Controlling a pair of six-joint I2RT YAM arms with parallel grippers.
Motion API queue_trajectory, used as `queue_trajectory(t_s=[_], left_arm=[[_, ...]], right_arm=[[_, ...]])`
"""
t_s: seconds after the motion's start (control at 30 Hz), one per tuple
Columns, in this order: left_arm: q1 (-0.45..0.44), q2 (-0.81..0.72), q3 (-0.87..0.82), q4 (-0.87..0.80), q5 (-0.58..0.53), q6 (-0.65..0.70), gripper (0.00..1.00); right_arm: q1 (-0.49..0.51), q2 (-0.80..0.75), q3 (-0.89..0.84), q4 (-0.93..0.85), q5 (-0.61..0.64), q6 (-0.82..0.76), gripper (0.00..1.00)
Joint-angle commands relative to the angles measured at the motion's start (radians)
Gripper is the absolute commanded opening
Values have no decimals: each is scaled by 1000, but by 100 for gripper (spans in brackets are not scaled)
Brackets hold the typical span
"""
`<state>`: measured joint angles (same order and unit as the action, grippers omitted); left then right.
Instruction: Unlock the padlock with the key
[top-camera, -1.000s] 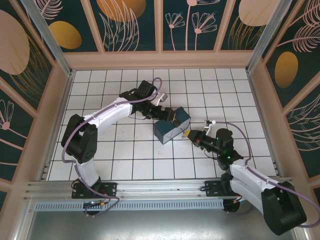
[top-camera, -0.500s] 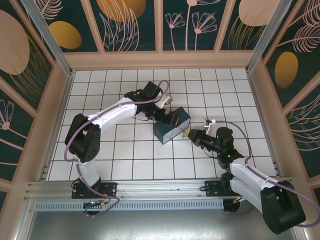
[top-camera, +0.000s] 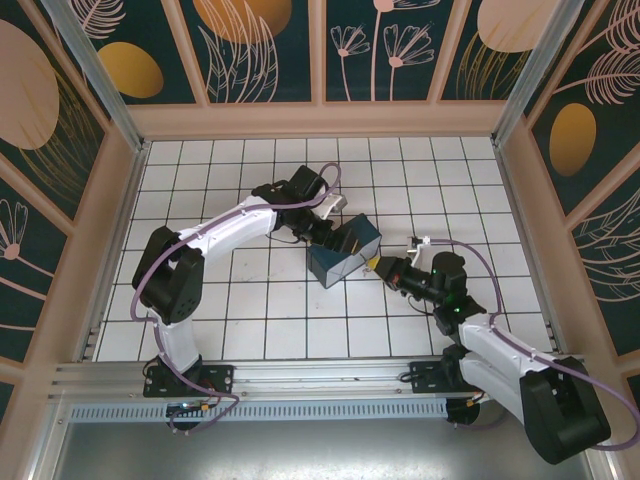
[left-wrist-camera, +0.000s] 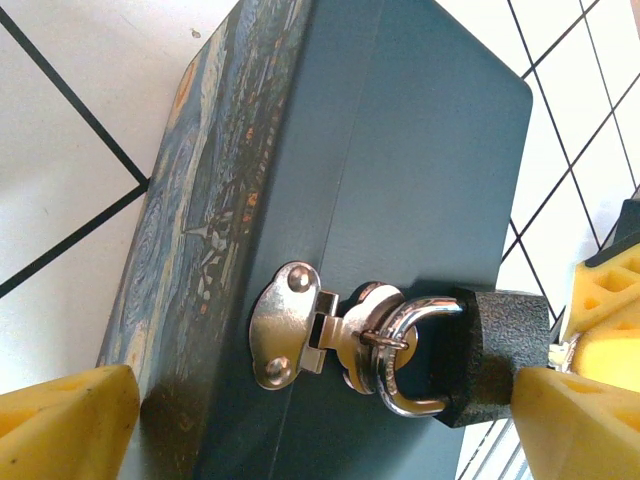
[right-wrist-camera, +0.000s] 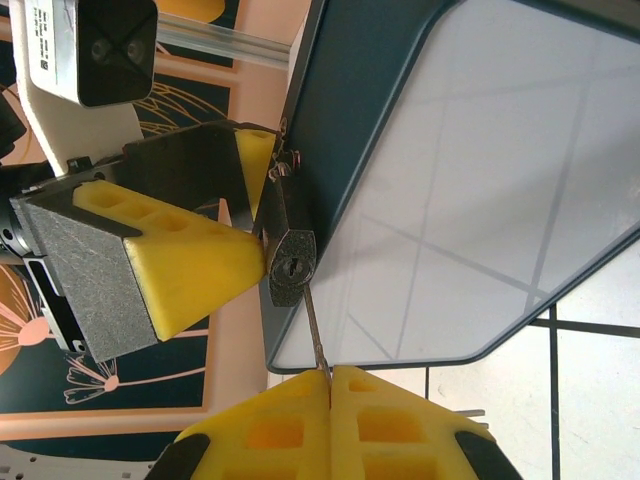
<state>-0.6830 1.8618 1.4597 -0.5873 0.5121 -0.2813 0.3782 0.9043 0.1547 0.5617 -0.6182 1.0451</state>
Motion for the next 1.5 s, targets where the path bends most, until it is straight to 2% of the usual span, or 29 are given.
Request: queue_trajectory(t_s=[0.0,0.57,0.7,0.9,1.23,1.47], left_arm=[[-2,12,-21,-24,-30,13,94],[6,15,-14,-33,-41,12,93],[25,9,-4,-23,-12,-7,93],[46,4,84,-40,-11,6,97],[5,112,217,-101,-57,69,98],[-6,92,163,-106,-81,86,98]], right_arm=[[-10,22,43,65,-18,-34,0],[-51,53,72,45,-65,-75,0],[-51,64,79,23,-77,-91,0],[-55,39,72,-46,-83,-123,0],[-73,-2,85,-122,-93,-157,0],[-88,1,72,-99,-125,-150,0]])
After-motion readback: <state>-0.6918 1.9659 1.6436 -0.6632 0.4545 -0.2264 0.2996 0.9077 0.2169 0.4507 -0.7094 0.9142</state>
